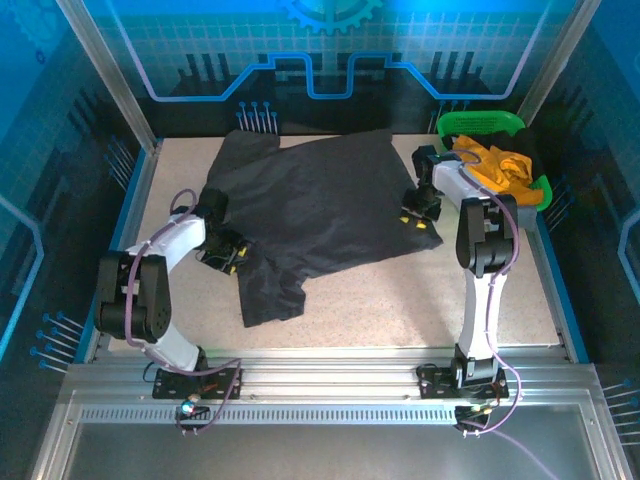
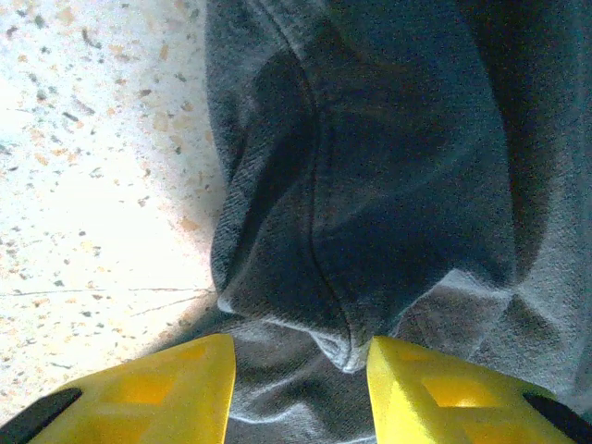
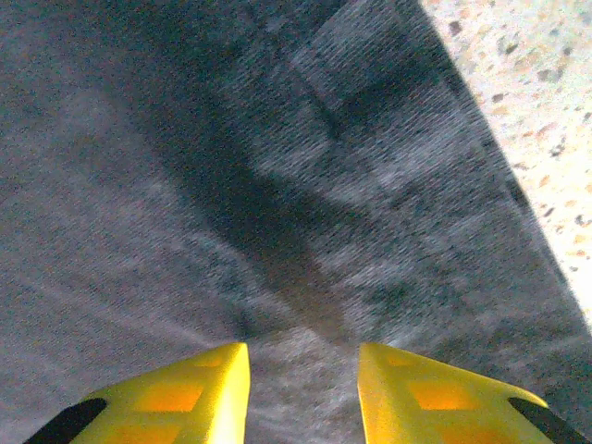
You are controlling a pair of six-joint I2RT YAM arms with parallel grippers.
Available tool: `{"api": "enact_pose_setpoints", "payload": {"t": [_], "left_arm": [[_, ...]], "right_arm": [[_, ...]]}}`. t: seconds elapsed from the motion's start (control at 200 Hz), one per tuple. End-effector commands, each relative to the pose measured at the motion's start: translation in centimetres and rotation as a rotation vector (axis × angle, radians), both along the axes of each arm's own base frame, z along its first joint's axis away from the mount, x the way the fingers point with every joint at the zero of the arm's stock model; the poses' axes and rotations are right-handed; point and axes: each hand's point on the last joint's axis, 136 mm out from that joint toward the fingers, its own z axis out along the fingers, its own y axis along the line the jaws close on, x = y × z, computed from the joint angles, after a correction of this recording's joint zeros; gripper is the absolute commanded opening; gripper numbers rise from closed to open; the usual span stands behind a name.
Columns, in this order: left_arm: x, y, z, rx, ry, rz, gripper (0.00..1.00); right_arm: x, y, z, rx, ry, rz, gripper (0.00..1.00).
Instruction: Fold and stack the t-shirts
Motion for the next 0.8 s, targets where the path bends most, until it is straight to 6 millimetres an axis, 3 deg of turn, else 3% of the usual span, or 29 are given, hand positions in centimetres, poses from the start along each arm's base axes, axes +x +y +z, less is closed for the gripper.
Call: {"api": "enact_pose_setpoints", "payload": {"t": [0.0, 0.17, 0.31, 0.385, 0.43, 0.61, 0.795], "left_arm": [[0.9, -0.2, 0.1, 0.019, -0.033, -0.018, 0.43], [1.3, -0.6, 0.4, 0.018, -0.062, -0.032, 0.42], [1.0, -0.5, -0.3, 0.026, -0.04, -0.039, 0.24], [0.5, 0.1, 0.2, 0.062, -0.033, -0.041, 0.07], [-0.1, 0.5, 0.6, 0.083, -0.023, -0.046, 0.0], [-4.0, 2.1, 1.9, 0.145, 0.005, -0.041, 0.0], [-8.6, 4.1, 1.0, 0.133, 0.041, 0.06, 0.0]], "right_arm": [[-0.2, -0.7, 0.1, -0.014, 0.022, 0.005, 0.36], [-0.2, -0.5, -0.2, -0.006, 0.026, 0.009, 0.36], [-0.4, -0.6, -0.4, -0.015, 0.038, 0.008, 0.36], [-0.5, -0.9, -0.6, -0.03, 0.049, 0.01, 0.36], [-0.6, -1.1, -0.7, -0.04, 0.061, 0.011, 0.36], [-1.0, -1.4, -1.5, -0.064, 0.117, 0.023, 0.36], [-1.7, -2.2, -1.8, -0.119, 0.156, 0.036, 0.36]]}}
